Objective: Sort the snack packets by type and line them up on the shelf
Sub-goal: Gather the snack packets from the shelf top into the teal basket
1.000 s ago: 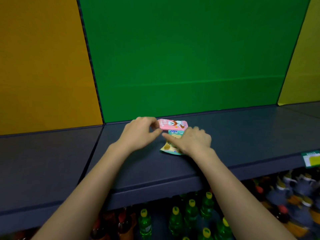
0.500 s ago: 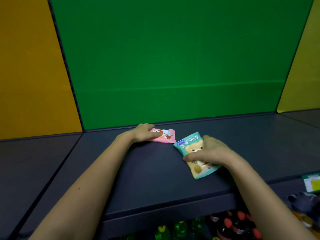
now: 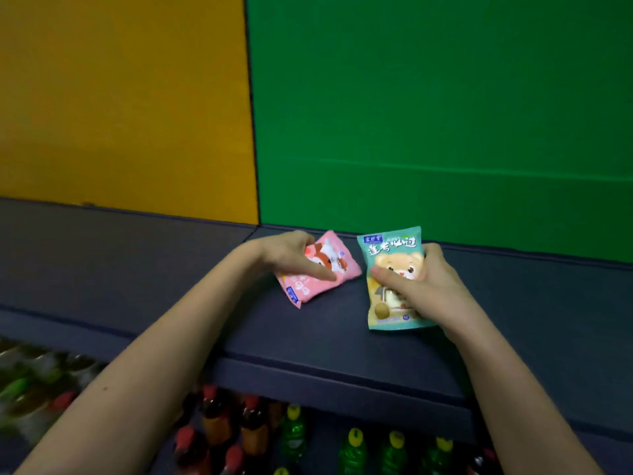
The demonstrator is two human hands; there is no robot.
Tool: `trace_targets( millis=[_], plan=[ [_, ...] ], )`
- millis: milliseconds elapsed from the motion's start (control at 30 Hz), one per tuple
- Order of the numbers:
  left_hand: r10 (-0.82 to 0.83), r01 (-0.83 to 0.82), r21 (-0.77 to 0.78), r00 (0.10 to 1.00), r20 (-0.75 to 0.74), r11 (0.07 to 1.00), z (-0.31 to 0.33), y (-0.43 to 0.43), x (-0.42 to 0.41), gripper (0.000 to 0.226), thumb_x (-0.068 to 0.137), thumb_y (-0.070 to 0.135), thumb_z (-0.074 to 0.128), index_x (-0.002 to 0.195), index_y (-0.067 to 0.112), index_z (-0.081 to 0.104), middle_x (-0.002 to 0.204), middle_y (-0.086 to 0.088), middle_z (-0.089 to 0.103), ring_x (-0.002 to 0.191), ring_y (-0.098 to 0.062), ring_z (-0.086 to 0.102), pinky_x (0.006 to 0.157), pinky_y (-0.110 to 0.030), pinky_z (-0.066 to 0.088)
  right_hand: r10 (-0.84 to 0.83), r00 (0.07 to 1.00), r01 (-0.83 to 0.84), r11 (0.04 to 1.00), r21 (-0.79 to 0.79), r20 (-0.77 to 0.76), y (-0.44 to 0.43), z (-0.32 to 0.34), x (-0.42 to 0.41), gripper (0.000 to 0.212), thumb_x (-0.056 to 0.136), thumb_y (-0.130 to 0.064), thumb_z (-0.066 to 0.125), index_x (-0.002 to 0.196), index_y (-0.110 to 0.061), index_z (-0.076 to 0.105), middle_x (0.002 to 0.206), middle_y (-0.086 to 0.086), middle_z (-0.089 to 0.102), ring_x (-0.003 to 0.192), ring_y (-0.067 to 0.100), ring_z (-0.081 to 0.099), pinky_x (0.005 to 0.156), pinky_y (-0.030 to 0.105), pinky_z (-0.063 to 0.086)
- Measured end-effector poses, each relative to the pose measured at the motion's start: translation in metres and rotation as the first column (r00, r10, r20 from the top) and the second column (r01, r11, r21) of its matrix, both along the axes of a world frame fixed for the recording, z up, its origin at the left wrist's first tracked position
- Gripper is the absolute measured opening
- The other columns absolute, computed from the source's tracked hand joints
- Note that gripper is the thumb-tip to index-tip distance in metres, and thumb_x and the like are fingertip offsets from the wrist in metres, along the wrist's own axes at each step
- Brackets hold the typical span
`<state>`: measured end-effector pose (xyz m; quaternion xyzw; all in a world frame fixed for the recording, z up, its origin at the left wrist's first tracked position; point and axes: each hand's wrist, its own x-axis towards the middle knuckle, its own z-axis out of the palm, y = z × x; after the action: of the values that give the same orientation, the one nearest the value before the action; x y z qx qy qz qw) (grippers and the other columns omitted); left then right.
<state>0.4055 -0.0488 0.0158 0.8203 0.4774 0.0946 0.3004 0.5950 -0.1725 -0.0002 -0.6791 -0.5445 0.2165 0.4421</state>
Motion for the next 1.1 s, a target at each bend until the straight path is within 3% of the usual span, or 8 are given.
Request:
trace_targets(
  millis=[100,267,467,533,633,833,967,1100],
  plan=[
    [0.216,-0.242,0.091,0.948,0.234,0.966,0.007,-0.033,-0.062,0.042,0.075,0.034,0.076,0.104,0.014,0.053,0.086,0.002,0.067,0.068,-0.010,0.063,0.053,-0.019,0.049,0.169,0.984,-0.163,0.982,0.100,-0.055,0.007,0.004,-0.047,0.052,0.075,-0.037,0.074,0.109,-0.014,0.043,0.107,0.001,0.061,0.098,0.021,0.060,0.080,0.033,0.047],
    [0.497,-0.616,0.005,0.639,0.587,0.787,-0.002,-0.116,-0.187,0.029,0.080,0.024,0.072,0.104,0.014,0.058,0.078,0.005,0.065,0.051,0.003,0.060,0.045,-0.012,0.045,0.474,0.869,-0.451,0.877,0.164,-0.141,0.006,0.001,-0.155,0.046,0.076,-0.037,0.074,0.104,-0.019,0.043,0.097,-0.006,0.060,0.083,0.008,0.059,0.059,0.021,0.043],
    [0.700,-0.942,-0.105,0.158,0.696,0.317,-0.044,-0.257,-0.340,0.020,0.082,0.024,0.070,0.093,0.016,0.056,0.081,-0.002,0.065,0.054,-0.003,0.063,0.048,-0.021,0.052,0.712,0.664,-0.718,0.692,0.074,-0.228,-0.023,-0.028,-0.306,0.045,0.072,-0.036,0.076,0.101,-0.023,0.044,0.101,-0.003,0.063,0.092,0.019,0.066,0.082,0.043,0.055],
    [0.719,-0.975,-0.140,0.029,0.695,0.175,-0.062,-0.309,-0.383,0.014,0.083,0.024,0.069,0.089,0.019,0.057,0.084,-0.004,0.069,0.062,-0.010,0.064,0.056,-0.027,0.054,0.773,0.593,-0.784,0.618,0.060,-0.226,-0.042,-0.041,-0.362,0.046,0.072,-0.034,0.076,0.103,-0.020,0.045,0.102,-0.002,0.063,0.094,0.020,0.064,0.083,0.040,0.054],
    [0.722,-0.972,-0.229,-0.125,0.681,0.048,-0.090,-0.382,-0.435,0.008,0.086,0.017,0.065,0.090,0.016,0.057,0.074,-0.001,0.068,0.047,-0.002,0.062,0.040,-0.018,0.048,0.846,0.480,-0.863,0.503,0.047,-0.232,-0.080,-0.064,-0.446,0.046,0.075,-0.030,0.076,0.105,-0.016,0.044,0.097,-0.003,0.060,0.091,0.017,0.060,0.075,0.029,0.045],
    [0.699,-0.913,-0.329,-0.399,0.593,-0.243,-0.147,-0.505,-0.543,0.034,0.084,0.022,0.068,0.109,0.007,0.052,0.090,-0.009,0.066,0.056,-0.011,0.063,0.037,-0.017,0.045,0.904,0.271,-0.962,0.268,-0.056,-0.332,-0.168,-0.121,-0.610,0.044,0.075,-0.022,0.076,0.104,-0.016,0.044,0.085,-0.010,0.060,0.080,0.013,0.062,0.070,0.029,0.048],
    [0.631,-0.847,-0.418,-0.525,0.571,-0.327,-0.187,-0.547,-0.604,0.010,0.087,0.010,0.064,0.091,0.010,0.054,0.077,-0.004,0.061,0.044,-0.004,0.061,0.037,-0.020,0.047,0.893,0.215,-0.975,0.174,-0.136,-0.395,-0.206,-0.165,-0.694,0.043,0.076,-0.017,0.074,0.109,-0.016,0.046,0.083,-0.011,0.061,0.076,0.011,0.062,0.065,0.027,0.048],
    [0.568,-0.750,-0.524,-0.655,0.499,-0.404,-0.230,-0.560,-0.663,0.012,0.086,0.007,0.061,0.090,0.012,0.051,0.086,-0.007,0.061,0.066,-0.013,0.057,0.059,-0.028,0.049,0.894,0.231,-0.959,0.144,-0.243,-0.384,-0.217,-0.208,-0.758,0.041,0.073,-0.024,0.075,0.104,-0.020,0.049,0.091,-0.004,0.066,0.087,0.021,0.066,0.079,0.040,0.054]
  ],
)
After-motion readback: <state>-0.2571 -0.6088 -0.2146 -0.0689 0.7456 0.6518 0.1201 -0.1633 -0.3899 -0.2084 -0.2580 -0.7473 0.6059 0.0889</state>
